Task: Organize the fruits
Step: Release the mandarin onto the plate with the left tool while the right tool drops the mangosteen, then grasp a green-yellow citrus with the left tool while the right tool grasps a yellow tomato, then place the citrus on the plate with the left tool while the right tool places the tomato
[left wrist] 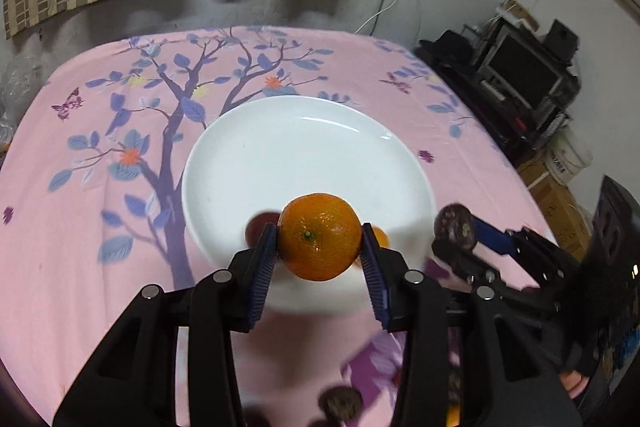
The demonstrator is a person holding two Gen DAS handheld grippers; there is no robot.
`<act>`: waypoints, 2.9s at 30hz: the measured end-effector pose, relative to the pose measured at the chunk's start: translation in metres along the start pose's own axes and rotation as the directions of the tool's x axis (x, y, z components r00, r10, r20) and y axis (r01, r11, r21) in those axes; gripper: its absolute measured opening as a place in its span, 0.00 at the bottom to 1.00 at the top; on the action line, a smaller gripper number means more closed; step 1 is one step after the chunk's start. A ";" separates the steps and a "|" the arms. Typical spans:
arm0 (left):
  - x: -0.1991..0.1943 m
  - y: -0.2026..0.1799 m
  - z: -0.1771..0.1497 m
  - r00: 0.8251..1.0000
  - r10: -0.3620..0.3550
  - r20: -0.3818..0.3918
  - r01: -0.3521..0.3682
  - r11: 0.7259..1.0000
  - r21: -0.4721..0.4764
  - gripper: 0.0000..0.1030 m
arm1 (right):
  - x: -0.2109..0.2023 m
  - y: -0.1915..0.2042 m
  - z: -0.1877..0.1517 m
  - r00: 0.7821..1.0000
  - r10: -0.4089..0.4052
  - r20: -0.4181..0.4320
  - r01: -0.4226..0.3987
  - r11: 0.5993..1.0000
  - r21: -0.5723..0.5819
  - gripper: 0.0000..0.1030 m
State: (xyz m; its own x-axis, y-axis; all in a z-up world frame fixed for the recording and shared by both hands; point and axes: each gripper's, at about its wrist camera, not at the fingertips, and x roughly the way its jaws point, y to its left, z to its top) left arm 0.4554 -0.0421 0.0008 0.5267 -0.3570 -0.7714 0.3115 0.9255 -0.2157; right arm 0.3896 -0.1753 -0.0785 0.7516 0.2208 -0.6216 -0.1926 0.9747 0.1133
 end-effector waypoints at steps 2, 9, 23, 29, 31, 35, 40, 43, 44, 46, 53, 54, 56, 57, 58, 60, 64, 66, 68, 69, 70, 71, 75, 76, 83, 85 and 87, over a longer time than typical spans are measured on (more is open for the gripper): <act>0.019 0.003 0.010 0.999 0.027 -0.024 -0.027 1.000 -0.003 0.40 | 0.018 -0.001 0.004 1.000 -0.019 -0.022 0.018 1.000 -0.011 0.41; 0.055 0.017 0.023 0.994 0.085 -0.068 -0.088 0.996 -0.031 0.46 | 0.030 -0.002 0.007 0.999 -0.050 -0.018 0.050 0.999 -0.011 0.82; -0.115 0.006 -0.087 0.984 0.128 0.122 -0.135 0.989 0.056 0.96 | -0.133 0.036 -0.084 0.991 0.128 0.038 -0.117 0.971 -0.208 0.82; -0.141 0.015 -0.183 0.974 0.184 0.131 -0.187 0.982 0.011 0.96 | -0.149 0.075 -0.137 0.998 0.046 -0.035 -0.057 0.904 -0.425 0.77; -0.140 0.016 -0.210 0.968 0.221 0.119 -0.223 0.975 0.001 0.96 | -0.146 0.083 -0.146 0.998 0.036 -0.060 -0.059 0.890 -0.452 0.67; -0.135 0.022 -0.240 0.969 0.225 0.102 -0.224 0.974 -0.026 0.96 | -0.132 0.085 -0.149 0.994 0.019 -0.109 -0.065 0.898 -0.434 0.56; -0.132 0.022 -0.251 0.962 0.245 0.120 -0.245 0.969 -0.016 0.96 | -0.117 0.083 -0.150 0.991 0.005 -0.136 -0.062 0.907 -0.417 0.51; -0.132 0.022 -0.252 0.968 0.214 0.128 -0.215 0.977 -0.006 0.96 | -0.110 0.084 -0.150 0.989 -0.007 -0.149 -0.056 0.906 -0.420 0.50; -0.132 0.022 -0.253 0.969 0.209 0.131 -0.210 0.978 -0.004 0.96 | -0.109 0.084 -0.150 0.989 -0.012 -0.150 -0.053 0.905 -0.422 0.50; -0.132 0.021 -0.253 0.970 0.203 0.135 -0.205 0.979 -0.004 0.96 | -0.108 0.085 -0.149 0.989 -0.016 -0.150 -0.050 0.904 -0.425 0.49; -0.126 0.024 -0.251 0.975 0.189 0.113 -0.189 0.982 -0.016 0.96 | -0.103 0.085 -0.151 0.988 -0.042 -0.151 -0.028 0.901 -0.434 0.41; -0.126 0.025 -0.251 0.976 0.188 0.111 -0.188 0.982 -0.017 0.96 | -0.103 0.086 -0.151 0.988 -0.052 -0.146 -0.018 0.896 -0.444 0.38; -0.124 0.026 -0.251 0.977 0.184 0.102 -0.184 0.983 -0.019 0.96 | -0.102 0.087 -0.151 0.987 -0.062 -0.149 -0.011 0.894 -0.447 0.38; -0.123 0.026 -0.250 0.979 0.180 0.099 -0.179 0.984 -0.019 0.96 | -0.103 0.088 -0.151 0.987 -0.064 -0.150 -0.010 0.897 -0.443 0.37; -0.122 0.026 -0.249 0.980 0.173 0.094 -0.172 0.985 -0.019 0.96 | -0.106 0.087 -0.151 0.988 -0.052 -0.149 -0.017 0.903 -0.429 0.37; -0.120 0.025 -0.248 0.982 0.166 0.091 -0.165 0.986 -0.015 0.96 | -0.115 0.086 -0.151 0.992 -0.036 -0.119 -0.017 0.911 -0.413 0.37; -0.114 0.021 -0.243 0.985 0.151 0.082 -0.152 0.988 0.006 0.96 | -0.135 0.086 -0.152 0.997 -0.005 -0.076 -0.025 0.921 -0.388 0.37; -0.110 0.021 -0.240 0.987 0.147 0.071 -0.148 0.989 0.009 0.92 | -0.145 0.085 -0.154 0.998 0.013 -0.057 -0.034 0.926 -0.376 0.37; -0.105 0.021 -0.237 0.987 0.152 0.056 -0.153 0.988 0.012 0.81 | -0.154 0.085 -0.154 0.999 0.027 -0.044 -0.041 0.931 -0.364 0.37; -0.102 0.021 -0.236 0.987 0.153 0.046 -0.154 0.988 0.013 0.74 | -0.157 0.085 -0.154 0.999 0.032 -0.040 -0.044 0.933 -0.358 0.37; -0.099 0.022 -0.235 0.988 0.153 0.033 -0.153 0.988 0.011 0.71 | -0.160 0.085 -0.154 0.999 0.036 -0.035 -0.046 0.934 -0.354 0.37; -0.097 0.023 -0.235 0.988 0.151 0.023 -0.151 0.988 0.010 0.66 | -0.163 0.085 -0.154 0.999 0.041 -0.028 -0.048 0.935 -0.351 0.37; -0.090 0.022 -0.233 0.990 0.140 0.000 -0.140 0.990 0.013 0.60 | -0.168 0.085 -0.154 0.999 0.048 -0.017 -0.051 0.940 -0.337 0.37; -0.089 0.022 -0.232 0.990 0.139 -0.002 -0.139 0.990 0.018 0.59 | -0.168 0.084 -0.154 0.999 0.049 -0.020 -0.053 0.943 -0.329 0.37; -0.075 0.010 -0.229 0.988 0.145 -0.048 -0.141 0.988 0.069 0.44 | -0.164 0.077 -0.153 0.999 0.041 -0.029 -0.048 0.955 -0.291 0.37; -0.074 0.008 -0.229 0.987 0.152 -0.049 -0.148 0.986 0.078 0.41 | -0.163 0.074 -0.153 0.999 0.044 -0.030 -0.050 0.958 -0.282 0.37; -0.074 0.008 -0.229 0.987 0.156 -0.049 -0.151 0.985 0.081 0.41 | -0.163 0.071 -0.153 0.998 0.047 -0.029 -0.053 0.961 -0.273 0.37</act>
State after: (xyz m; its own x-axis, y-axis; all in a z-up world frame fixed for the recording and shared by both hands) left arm 0.2376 0.0204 -0.0809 0.5296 -0.2021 -0.8238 0.2912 0.9555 -0.0472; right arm 0.1572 -0.1472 -0.0879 0.7231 0.2652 -0.6378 -0.3971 0.9151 -0.0698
